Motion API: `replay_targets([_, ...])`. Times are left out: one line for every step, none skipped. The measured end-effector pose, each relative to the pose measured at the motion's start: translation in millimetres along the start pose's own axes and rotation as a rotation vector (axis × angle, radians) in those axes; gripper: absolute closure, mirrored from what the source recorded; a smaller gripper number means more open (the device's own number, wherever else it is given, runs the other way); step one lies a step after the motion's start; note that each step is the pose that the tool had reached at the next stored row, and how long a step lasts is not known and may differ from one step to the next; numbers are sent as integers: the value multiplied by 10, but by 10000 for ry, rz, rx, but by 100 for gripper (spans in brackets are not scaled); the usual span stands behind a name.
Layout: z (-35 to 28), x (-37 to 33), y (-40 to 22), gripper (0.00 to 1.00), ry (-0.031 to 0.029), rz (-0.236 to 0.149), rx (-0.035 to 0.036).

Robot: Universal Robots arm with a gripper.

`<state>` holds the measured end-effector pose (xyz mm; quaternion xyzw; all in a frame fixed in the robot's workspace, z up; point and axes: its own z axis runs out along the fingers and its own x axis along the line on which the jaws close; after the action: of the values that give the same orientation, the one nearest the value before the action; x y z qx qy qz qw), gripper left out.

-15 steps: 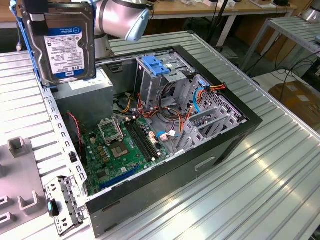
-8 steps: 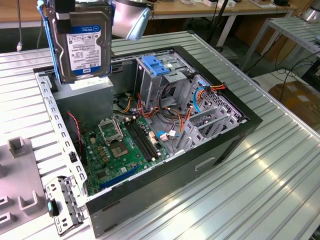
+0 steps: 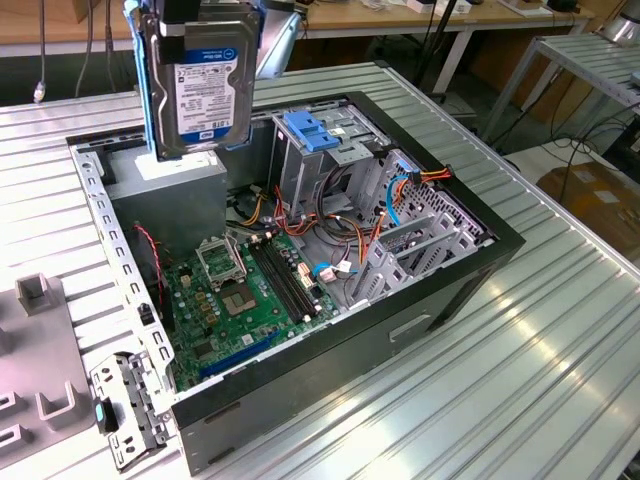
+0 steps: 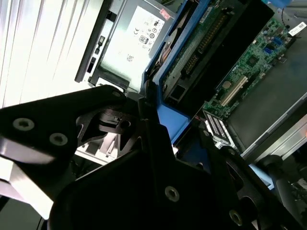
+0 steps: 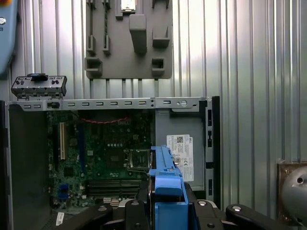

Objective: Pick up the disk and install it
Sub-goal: 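Pick up the disk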

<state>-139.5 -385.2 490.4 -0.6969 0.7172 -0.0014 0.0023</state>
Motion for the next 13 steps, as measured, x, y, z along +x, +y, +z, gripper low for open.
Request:
replay_targets([0, -1, -24, 63, 0, 0, 0])
replay_targets([1, -2, -78, 63, 0, 0, 0])
replay_targets([1, -3, -102, 63, 0, 1, 0])
replay_targets([1, -4, -126, 63, 0, 0, 0])
replay_targets([2, -5, -166, 63, 0, 0, 0])
replay_targets([2, -6, -193, 63, 1, 0, 0])
replay_targets([2, -6, -217, 63, 1, 0, 0])
replay_targets([2, -7, -241, 63, 0, 0, 0])
replay_targets([3, -8, -266, 63, 0, 0, 0])
replay_targets([3, -9, -304, 63, 0, 0, 0])
replay_targets([3, -9, -327, 63, 1, 0, 0])
replay_targets([4, -10, -354, 63, 1, 0, 0])
replay_targets([4, -11, -380, 63, 0, 0, 0])
